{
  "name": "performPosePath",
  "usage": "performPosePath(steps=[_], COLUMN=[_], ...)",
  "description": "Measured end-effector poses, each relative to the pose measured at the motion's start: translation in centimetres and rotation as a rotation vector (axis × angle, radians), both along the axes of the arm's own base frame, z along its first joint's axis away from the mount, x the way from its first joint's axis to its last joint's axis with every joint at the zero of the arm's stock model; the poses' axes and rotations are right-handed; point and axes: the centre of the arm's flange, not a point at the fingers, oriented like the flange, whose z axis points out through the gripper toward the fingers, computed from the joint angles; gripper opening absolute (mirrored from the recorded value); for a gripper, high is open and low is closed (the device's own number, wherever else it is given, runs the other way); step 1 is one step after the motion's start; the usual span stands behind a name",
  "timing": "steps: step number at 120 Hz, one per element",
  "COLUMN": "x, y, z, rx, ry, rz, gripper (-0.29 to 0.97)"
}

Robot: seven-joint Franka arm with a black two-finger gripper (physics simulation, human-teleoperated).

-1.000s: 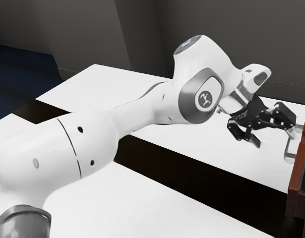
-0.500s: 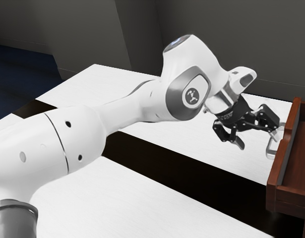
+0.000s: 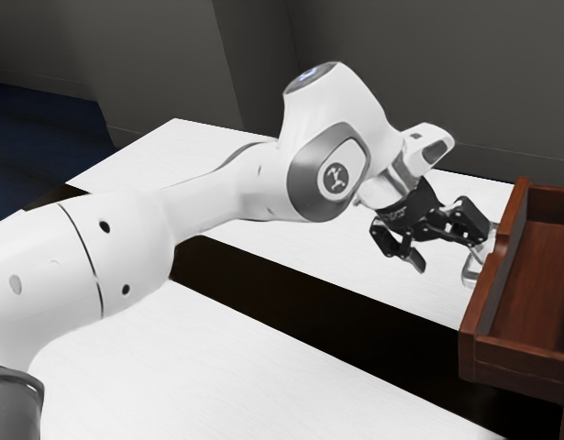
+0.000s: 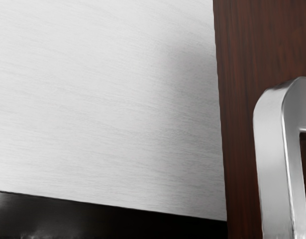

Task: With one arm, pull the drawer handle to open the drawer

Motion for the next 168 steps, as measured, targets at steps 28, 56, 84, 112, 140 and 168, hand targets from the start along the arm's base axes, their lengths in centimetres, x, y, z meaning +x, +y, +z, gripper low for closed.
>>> performPosePath(steps=[28, 56, 84, 112, 140, 168], x=[-0.4, -0.9, -1.3, -1.4, -1.6, -1.8], y=[2.1, 4.3, 6.4, 7.9, 8.7, 9.6], z=[0.4, 0.6, 1.2, 0.5, 0.3, 0.2], rx=[0.012, 0.02, 0.021, 0.028, 0.032, 0.035], ry=[-0.008, -0.006, -0.011, 0.002, 0.005, 0.005], rz=[0.003, 0.014, 0.028, 0.036, 0.039, 0.047], gripper=[0.68, 0.68, 0.68, 0.68, 0.68, 0.68])
